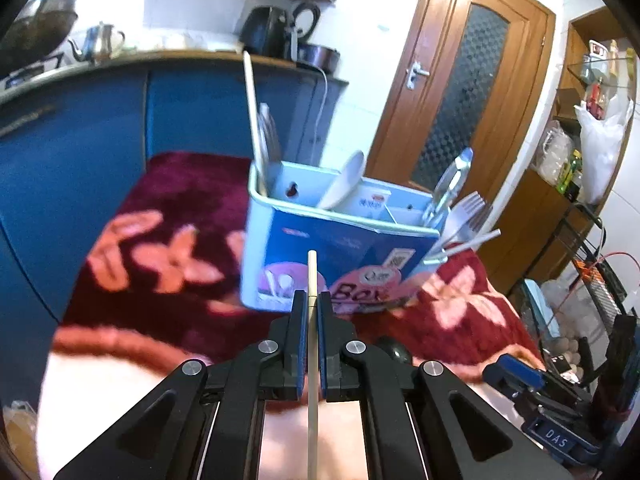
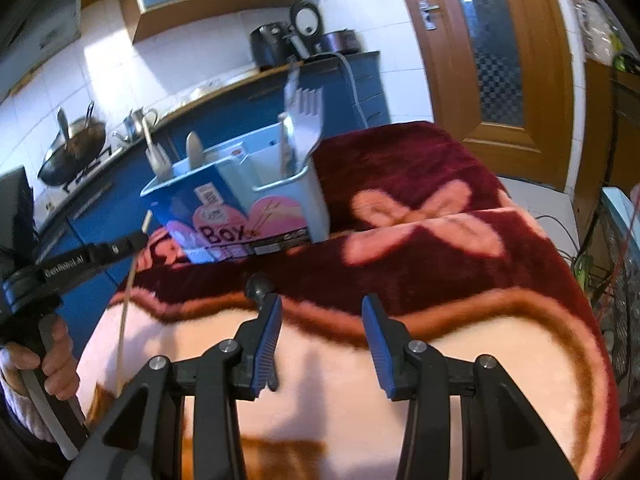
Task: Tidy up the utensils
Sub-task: 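Grasp the black plastic spoon with the right tool while the left tool lifts its chopstick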
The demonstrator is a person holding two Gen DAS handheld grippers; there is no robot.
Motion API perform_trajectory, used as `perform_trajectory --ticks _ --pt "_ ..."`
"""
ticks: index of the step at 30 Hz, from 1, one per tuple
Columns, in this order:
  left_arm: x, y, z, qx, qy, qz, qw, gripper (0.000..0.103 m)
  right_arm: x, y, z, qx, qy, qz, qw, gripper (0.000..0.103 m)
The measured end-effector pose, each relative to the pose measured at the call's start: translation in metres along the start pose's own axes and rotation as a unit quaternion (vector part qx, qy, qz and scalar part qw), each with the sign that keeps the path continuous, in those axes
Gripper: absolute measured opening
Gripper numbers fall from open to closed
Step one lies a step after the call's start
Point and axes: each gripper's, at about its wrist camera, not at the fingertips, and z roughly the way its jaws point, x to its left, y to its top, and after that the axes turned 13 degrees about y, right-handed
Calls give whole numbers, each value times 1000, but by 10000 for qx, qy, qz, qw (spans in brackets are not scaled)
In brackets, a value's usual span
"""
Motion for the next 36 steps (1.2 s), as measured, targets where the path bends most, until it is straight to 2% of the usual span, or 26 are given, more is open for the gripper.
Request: perform_trajectory --ticks 5,16,31,34,36 --pt "16 1 -8 -278 47 -125 9995 4 15 7 21 460 23 -305 9985 45" --pt "42 -3 -11 -374 -47 -366 9986 4 33 26 78 1628 109 -588 9848 46" --pt "47 -4 -11 -406 -76 -308 9987 4 32 47 121 2632 142 -728 9619 46" --pt "45 -1 -15 -474 -35 -241 9986 4 33 48 121 2689 79 -848 9594 32" --pt "45 2 -18 -540 -14 -246 9982 4 34 48 122 2679 99 -891 9593 32"
